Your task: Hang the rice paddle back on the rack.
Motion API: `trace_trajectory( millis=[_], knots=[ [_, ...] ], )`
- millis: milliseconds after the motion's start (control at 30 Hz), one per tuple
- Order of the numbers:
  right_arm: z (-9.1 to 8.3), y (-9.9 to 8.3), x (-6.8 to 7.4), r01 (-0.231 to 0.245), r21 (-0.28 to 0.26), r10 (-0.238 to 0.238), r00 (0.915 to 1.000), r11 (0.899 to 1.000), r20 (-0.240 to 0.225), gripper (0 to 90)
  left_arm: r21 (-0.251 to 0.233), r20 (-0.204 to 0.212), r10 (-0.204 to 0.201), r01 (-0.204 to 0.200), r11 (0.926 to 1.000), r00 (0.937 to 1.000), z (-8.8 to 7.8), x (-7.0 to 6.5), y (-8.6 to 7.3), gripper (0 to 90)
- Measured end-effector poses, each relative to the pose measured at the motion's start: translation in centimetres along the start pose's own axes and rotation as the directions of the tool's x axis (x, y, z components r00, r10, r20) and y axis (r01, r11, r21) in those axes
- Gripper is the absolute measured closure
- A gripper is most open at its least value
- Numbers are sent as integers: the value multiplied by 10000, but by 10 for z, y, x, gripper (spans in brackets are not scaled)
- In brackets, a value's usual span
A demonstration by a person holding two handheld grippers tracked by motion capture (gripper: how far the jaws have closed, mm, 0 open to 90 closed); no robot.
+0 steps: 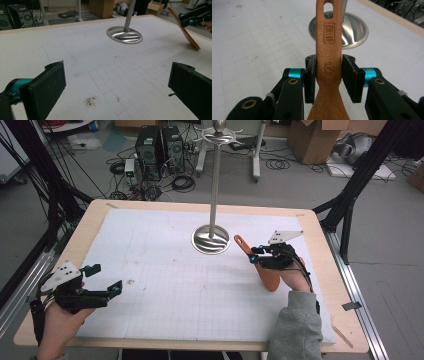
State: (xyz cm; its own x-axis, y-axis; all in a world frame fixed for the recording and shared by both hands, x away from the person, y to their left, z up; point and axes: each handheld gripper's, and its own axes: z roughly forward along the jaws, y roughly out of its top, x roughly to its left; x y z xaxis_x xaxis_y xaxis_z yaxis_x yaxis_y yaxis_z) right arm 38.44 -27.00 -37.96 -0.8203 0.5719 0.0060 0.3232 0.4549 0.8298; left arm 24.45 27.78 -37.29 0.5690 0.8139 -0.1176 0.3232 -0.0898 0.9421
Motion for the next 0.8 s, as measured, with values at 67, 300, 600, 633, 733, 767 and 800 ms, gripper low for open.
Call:
trace_trajectory(
  millis=[67, 300, 600, 633, 733, 767, 800],
  knots=[
    [-2, 1, 0, 45, -138, -45, 10000, 9999, 13, 645, 7, -2, -14, 14, 10000, 10000, 0, -1, 0, 17],
    [-20, 5, 2, -93, -1151, 94, 10000, 9933, -1, 645, 12, 107, 70, -70, 10000, 9999, 2, -4, 3, 17],
    [-28, 7, 2, -215, -1703, 214, 9998, 9852, -22, 646, -80, 111, 176, -175, 9998, 9998, 1, -8, 7, 17],
    [-27, 7, 2, -219, -1712, 218, 9998, 9850, -24, 646, -97, 110, 202, -201, 9997, 9997, 1, -8, 7, 17],
    [-28, 7, 2, -281, -1749, 294, 9996, 9842, 49, 645, -123, 116, 233, -232, 9997, 9997, 0, -8, 8, 17],
    [-28, 7, 2, -281, -1749, 294, 9996, 9842, 49, 645, -123, 116, 233, -232, 9997, 9997, 0, -8, 8, 17],
    [-28, 7, 3, -313, -1790, 334, 9994, 9833, 87, 646, -152, 127, 226, -224, 9996, 9997, 0, -8, 8, 17]
  ],
)
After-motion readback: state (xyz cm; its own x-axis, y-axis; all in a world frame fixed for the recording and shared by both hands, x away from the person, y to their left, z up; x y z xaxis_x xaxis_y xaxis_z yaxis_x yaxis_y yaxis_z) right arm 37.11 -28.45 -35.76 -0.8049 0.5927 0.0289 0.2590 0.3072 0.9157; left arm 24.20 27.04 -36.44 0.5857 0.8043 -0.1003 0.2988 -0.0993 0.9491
